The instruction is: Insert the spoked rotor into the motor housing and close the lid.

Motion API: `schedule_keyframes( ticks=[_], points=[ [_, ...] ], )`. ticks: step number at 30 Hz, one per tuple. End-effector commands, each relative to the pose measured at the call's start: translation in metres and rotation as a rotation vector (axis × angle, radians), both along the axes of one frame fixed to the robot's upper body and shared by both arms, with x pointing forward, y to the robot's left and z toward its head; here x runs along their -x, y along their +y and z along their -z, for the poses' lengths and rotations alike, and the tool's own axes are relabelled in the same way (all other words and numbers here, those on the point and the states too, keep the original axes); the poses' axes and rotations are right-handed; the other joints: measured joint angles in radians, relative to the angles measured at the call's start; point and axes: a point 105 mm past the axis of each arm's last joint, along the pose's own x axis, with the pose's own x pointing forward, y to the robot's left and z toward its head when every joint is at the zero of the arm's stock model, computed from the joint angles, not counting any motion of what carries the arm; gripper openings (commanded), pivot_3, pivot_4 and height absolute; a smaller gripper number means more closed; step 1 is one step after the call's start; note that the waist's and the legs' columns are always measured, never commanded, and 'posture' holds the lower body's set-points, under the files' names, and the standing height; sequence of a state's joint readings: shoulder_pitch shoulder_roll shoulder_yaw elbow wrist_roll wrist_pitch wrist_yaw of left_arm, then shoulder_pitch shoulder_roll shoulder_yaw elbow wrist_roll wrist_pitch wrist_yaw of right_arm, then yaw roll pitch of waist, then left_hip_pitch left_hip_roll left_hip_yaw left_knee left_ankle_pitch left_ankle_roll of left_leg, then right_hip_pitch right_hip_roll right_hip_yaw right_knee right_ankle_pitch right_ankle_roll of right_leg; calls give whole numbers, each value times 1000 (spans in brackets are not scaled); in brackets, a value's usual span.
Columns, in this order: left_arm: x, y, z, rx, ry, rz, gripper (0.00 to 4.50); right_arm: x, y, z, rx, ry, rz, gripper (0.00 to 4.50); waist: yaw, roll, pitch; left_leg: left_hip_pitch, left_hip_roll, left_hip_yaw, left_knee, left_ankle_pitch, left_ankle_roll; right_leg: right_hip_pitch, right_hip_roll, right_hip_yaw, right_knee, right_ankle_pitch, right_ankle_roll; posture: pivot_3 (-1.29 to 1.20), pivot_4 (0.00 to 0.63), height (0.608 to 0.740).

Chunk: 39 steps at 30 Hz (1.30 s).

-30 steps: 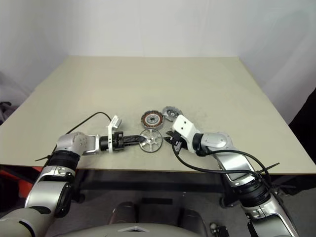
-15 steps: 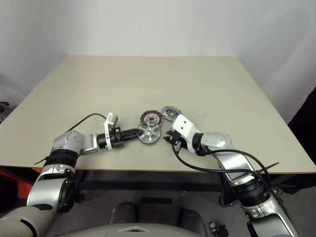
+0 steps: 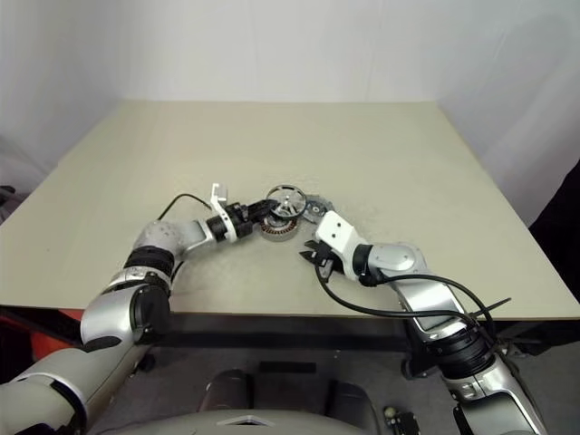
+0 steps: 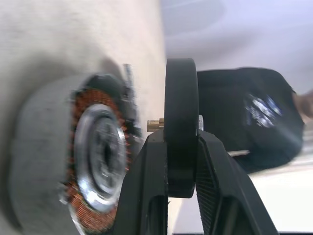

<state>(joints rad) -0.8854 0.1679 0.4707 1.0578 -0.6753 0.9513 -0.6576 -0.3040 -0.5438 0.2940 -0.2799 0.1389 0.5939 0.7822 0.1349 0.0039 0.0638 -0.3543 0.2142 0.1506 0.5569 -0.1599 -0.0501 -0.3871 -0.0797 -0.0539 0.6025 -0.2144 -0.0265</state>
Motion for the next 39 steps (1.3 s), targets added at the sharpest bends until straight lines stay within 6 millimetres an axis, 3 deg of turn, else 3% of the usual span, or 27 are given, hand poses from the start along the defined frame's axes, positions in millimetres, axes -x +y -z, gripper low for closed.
schedule_keyframes(
  ticks=[1,10,36,39],
  points=[
    [-8,-1,-15,3,-54,-5,412,-3,-1,-13,-4,-56,-2,927,0,0,0,0,0,0,0,0,0,0,0,0,0,0,0,0,0,740],
    [-3,16,-10,-7,-48,-1,412,-4,0,-13,-3,-57,-3,927,1,0,0,0,0,0,0,0,0,0,0,0,0,0,0,0,0,740],
    [13,22,4,-25,-13,40,412,-5,3,-12,-10,-46,-9,927,-2,0,0,1,-1,0,0,0,1,1,-1,0,1,1,-1,0,0,740],
    [14,22,6,-27,-10,40,412,-13,1,-16,-54,-31,49,927,-3,0,0,1,0,0,0,0,1,1,-1,0,1,0,0,0,0,740]
  ],
)
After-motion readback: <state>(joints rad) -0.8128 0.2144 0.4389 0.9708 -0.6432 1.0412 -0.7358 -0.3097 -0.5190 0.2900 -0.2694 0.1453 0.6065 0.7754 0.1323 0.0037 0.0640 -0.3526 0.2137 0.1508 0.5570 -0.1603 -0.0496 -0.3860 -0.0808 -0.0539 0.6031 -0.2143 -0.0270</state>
